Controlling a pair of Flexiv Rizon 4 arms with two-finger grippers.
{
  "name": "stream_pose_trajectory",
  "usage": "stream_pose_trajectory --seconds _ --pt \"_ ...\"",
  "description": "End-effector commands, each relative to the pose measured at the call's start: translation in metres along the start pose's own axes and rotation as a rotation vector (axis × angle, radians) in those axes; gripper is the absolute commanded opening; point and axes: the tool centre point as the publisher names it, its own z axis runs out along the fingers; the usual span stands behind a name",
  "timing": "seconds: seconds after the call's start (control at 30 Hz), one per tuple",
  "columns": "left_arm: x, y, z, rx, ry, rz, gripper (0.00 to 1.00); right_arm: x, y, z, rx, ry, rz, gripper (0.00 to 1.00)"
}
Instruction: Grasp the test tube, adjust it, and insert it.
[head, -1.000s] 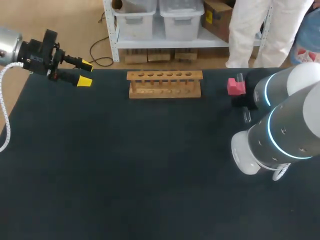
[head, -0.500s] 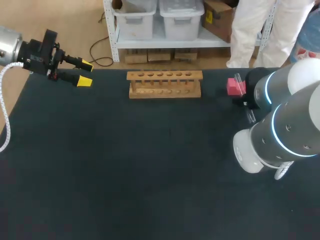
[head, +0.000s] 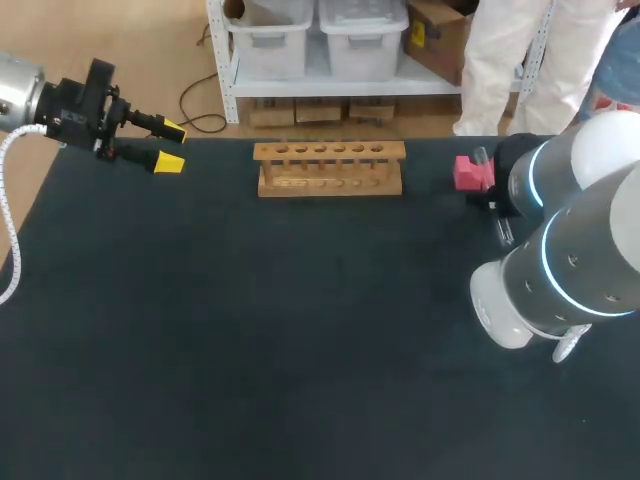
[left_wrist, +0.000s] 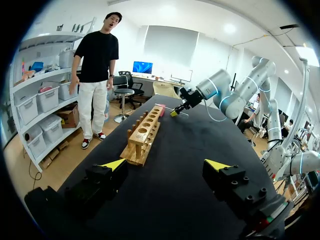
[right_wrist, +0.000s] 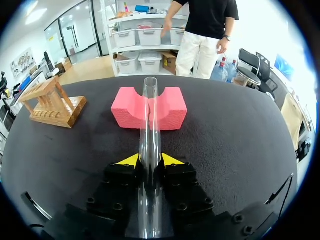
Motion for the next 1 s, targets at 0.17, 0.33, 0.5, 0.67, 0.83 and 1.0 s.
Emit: stream_pose_trajectory --seconds 0.17,0.33,0.5,0.67,0.83,1.0 --pt "0.001 0.001 0.0 0.001 -0.001 0.002 1.0 -0.005 0.008 -0.019 0.044 -0.01 -0.006 0.0" --pt "0.001 0.001 0.0 0.001 -0.001 0.002 1.0 -0.01 0.011 -0.034 0.051 -0.019 -0.006 0.0" --pt "0.001 0.001 0.0 0.001 -0.001 0.002 1.0 -0.016 0.017 -0.052 0.06 -0.029 0.002 0.0" --pt "0.001 0.001 0.0 0.001 -0.001 0.002 1.0 -0.023 0.029 -0.07 0.069 -0.047 0.009 0.0" --pt "0.001 0.001 0.0 0.001 -0.001 0.002 1.0 -0.032 0.046 -0.088 0.077 -0.052 -0.003 0.0" --pt "0.001 0.001 0.0 0.001 -0.001 0.002 1.0 -0.04 0.068 -0.101 0.098 -0.05 0.003 0.0"
